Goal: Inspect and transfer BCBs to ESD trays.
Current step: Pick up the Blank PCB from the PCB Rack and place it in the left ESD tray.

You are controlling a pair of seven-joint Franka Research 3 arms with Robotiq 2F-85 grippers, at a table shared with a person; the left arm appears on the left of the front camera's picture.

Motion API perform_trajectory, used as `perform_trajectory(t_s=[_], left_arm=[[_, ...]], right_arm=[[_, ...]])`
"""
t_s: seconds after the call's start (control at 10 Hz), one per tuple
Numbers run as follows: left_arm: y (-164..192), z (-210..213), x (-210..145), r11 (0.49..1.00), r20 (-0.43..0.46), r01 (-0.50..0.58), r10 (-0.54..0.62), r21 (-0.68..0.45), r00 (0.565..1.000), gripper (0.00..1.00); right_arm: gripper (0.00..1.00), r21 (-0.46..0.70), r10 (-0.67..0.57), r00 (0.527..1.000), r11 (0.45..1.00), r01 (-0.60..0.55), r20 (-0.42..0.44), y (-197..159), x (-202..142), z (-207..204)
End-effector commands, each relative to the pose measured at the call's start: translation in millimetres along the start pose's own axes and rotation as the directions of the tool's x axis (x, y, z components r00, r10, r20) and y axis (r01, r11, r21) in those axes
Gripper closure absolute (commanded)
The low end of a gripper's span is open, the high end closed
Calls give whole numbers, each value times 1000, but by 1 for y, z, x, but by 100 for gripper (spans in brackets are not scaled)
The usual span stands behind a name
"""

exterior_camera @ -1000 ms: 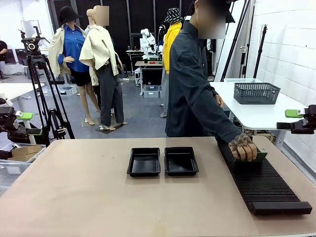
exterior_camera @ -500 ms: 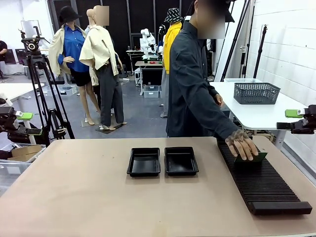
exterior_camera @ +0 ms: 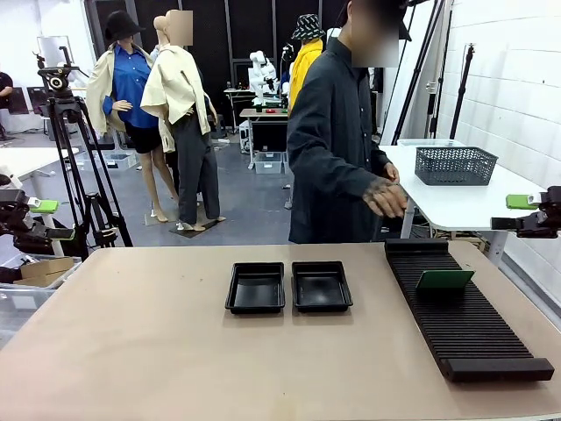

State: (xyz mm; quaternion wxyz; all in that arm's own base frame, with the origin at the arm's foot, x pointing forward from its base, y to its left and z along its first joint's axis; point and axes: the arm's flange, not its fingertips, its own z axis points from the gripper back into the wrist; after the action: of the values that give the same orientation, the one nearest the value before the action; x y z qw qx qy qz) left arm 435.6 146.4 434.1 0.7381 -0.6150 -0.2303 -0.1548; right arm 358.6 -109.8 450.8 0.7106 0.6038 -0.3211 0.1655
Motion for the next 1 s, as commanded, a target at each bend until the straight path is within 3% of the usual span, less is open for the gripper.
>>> perform_trajectory(t_s=[0.0, 0.9], left_arm=[[-1, 1, 0, 1000, 3, -7, 7, -2, 1000, 0], [-1, 1, 0, 1000, 3, -7, 7, -2, 1000, 0]], right_arm=[[0, 11, 0, 1000, 1000, 0, -1, 0, -1, 1], [0, 11, 0, 1000, 1000, 0, -1, 0, -1, 1]])
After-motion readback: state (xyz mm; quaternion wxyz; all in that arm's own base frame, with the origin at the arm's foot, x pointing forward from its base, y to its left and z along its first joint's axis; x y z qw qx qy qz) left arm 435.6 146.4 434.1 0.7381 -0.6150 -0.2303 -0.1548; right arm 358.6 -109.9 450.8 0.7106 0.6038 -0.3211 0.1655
